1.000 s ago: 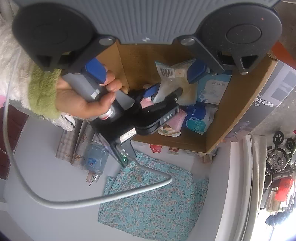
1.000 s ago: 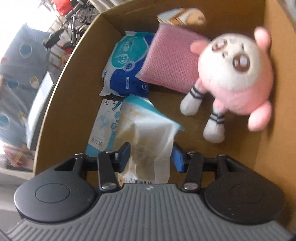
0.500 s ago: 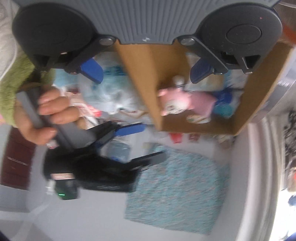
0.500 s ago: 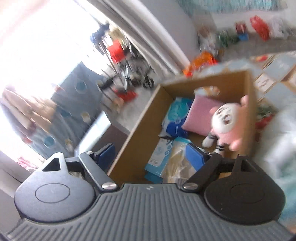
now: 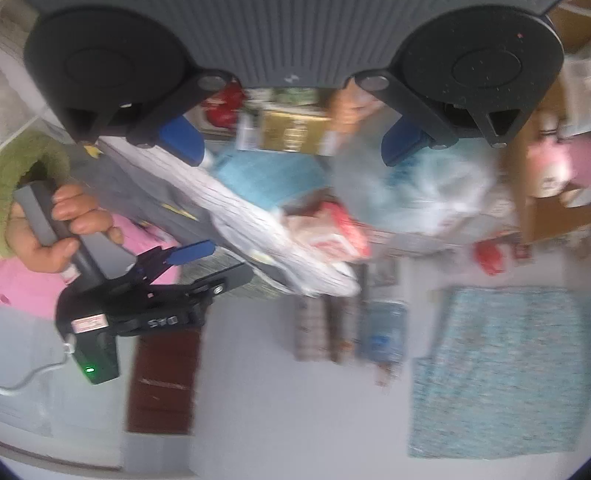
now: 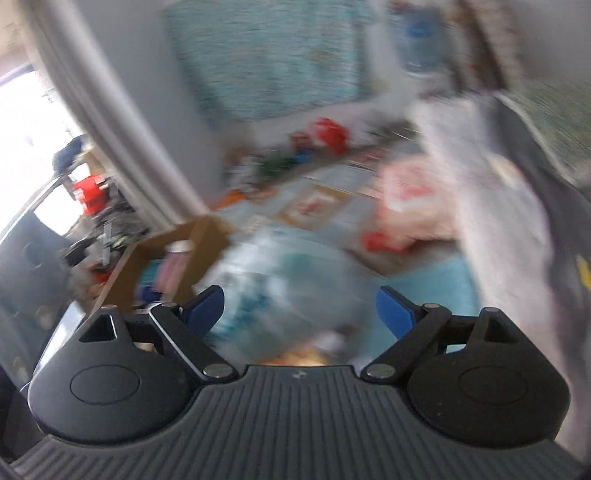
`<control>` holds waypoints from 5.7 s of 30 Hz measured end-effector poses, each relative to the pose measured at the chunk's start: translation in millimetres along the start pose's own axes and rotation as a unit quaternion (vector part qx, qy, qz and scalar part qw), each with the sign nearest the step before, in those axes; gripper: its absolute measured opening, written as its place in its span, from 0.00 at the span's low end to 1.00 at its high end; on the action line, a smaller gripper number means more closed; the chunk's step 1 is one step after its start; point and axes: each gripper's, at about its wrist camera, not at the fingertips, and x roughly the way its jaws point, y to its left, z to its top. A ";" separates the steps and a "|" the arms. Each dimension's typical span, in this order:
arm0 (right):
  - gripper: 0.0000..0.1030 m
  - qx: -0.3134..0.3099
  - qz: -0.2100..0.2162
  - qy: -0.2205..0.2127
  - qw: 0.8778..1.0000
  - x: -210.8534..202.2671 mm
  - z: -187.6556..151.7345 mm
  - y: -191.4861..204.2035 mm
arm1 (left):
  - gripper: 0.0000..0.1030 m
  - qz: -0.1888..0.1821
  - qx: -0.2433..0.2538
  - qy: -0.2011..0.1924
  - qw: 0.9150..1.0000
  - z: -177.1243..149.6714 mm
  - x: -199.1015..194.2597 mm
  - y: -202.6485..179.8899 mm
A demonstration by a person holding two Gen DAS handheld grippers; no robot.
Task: Organize soft objects
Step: 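Move the right gripper to the light blue checked towel and grasp it, then lift the towel with the right gripper and carry it toward the box, then lower the blue towel into the cardboard box and open the right gripper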
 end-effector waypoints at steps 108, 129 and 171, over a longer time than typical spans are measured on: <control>0.39 0.086 0.185 0.223 0.953 140.2 -73.2 6.7 | 0.62 -0.058 -0.116 0.112 0.985 -40.0 72.6 51.3; 0.55 0.049 0.103 0.121 0.986 121.1 -61.8 -13.6 | 0.60 -0.026 -0.104 0.147 0.983 -30.7 113.8 36.1; 0.13 0.128 0.248 0.075 0.957 105.5 -81.3 -16.6 | 0.51 0.064 -0.077 0.127 0.987 -5.6 86.3 16.9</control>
